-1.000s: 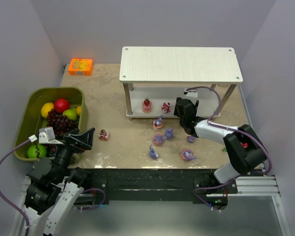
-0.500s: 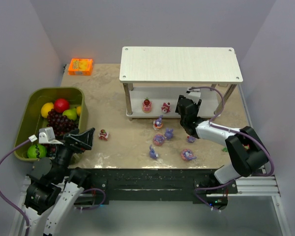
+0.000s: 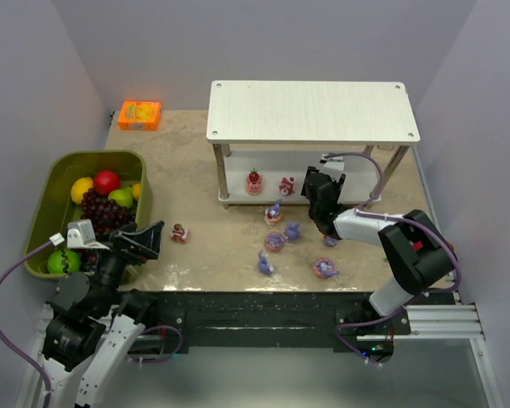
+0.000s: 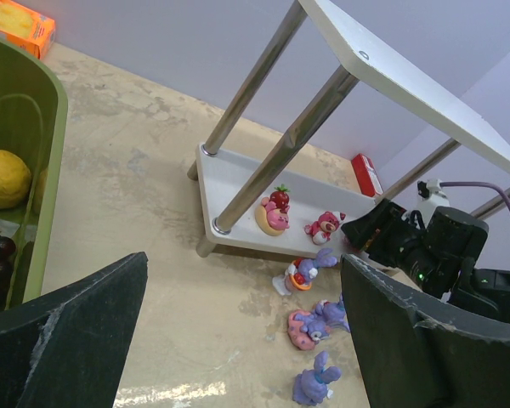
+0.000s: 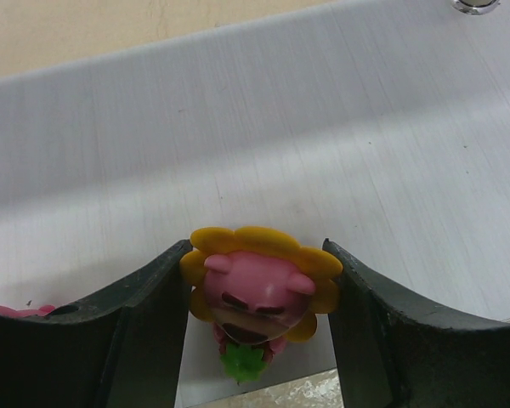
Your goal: Place and organize the plastic toys onto the shelf
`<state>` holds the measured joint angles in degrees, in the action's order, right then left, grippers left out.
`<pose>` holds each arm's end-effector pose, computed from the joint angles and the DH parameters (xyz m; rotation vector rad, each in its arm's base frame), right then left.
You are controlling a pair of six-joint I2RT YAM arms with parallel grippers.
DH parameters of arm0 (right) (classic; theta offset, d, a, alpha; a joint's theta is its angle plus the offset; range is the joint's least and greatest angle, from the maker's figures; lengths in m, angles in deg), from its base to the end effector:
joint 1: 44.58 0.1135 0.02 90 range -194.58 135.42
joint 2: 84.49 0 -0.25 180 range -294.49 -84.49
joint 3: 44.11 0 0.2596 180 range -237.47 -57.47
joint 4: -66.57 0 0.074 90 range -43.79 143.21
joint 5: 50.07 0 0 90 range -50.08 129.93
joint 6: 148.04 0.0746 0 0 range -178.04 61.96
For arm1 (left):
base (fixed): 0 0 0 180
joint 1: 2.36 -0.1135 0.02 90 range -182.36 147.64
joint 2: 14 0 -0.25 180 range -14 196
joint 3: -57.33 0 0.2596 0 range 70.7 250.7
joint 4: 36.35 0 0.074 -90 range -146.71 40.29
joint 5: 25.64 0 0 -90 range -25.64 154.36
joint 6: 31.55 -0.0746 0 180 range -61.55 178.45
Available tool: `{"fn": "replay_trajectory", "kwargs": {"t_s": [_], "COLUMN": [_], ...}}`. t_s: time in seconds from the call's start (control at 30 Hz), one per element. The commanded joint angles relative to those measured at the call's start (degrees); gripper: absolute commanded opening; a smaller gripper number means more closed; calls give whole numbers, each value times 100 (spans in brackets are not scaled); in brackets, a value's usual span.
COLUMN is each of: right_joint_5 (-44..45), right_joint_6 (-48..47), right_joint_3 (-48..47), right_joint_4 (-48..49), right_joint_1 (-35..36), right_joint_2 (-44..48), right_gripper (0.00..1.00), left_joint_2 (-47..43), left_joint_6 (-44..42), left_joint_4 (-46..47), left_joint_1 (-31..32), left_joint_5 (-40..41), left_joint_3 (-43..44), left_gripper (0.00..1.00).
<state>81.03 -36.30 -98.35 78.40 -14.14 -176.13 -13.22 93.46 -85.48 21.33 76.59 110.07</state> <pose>0.3273 0.1355 0.1495 0.2958 1.8805 -0.1104 0.0766 -0.0164 0.3286 -0.3262 1.5241 -0.6530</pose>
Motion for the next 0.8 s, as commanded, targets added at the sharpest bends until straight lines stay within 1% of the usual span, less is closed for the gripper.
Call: {"fn": "replay_trajectory", "kwargs": {"t_s": [0.0, 0.17, 0.23, 0.4, 0.47, 0.63, 0.77], "right_joint_5": [196, 126, 117, 21, -14, -137, -208], "right_joint_6": [112, 173, 182, 173, 138, 50, 102], "right_joint_3": [19, 19, 54, 142, 133, 2, -86], "right_joint_4": [408, 267, 267, 188, 144, -93, -339], "right_joint_1": [-20, -11, -11, -11, -11, -20, -20], "right_joint_2": [76, 93, 163, 365, 453, 533, 647], "right_gripper": [53, 55, 60, 68, 73, 77, 77], "left_joint_2": [-104, -104, -104, -104, -104, -104, -113], "left_joint_6": [77, 77, 77, 85, 85, 77, 86], "left_joint_4": [17, 26, 26, 26, 26, 26, 17], "left_joint_1": [-39, -39, -39, -39, -39, -39, -39], "left_joint_5": [34, 34, 43, 25, 25, 16, 34], "left_joint_3": [53, 44, 44, 44, 35, 44, 35], "left_gripper": [100, 100, 99, 99, 99, 100, 99]}}
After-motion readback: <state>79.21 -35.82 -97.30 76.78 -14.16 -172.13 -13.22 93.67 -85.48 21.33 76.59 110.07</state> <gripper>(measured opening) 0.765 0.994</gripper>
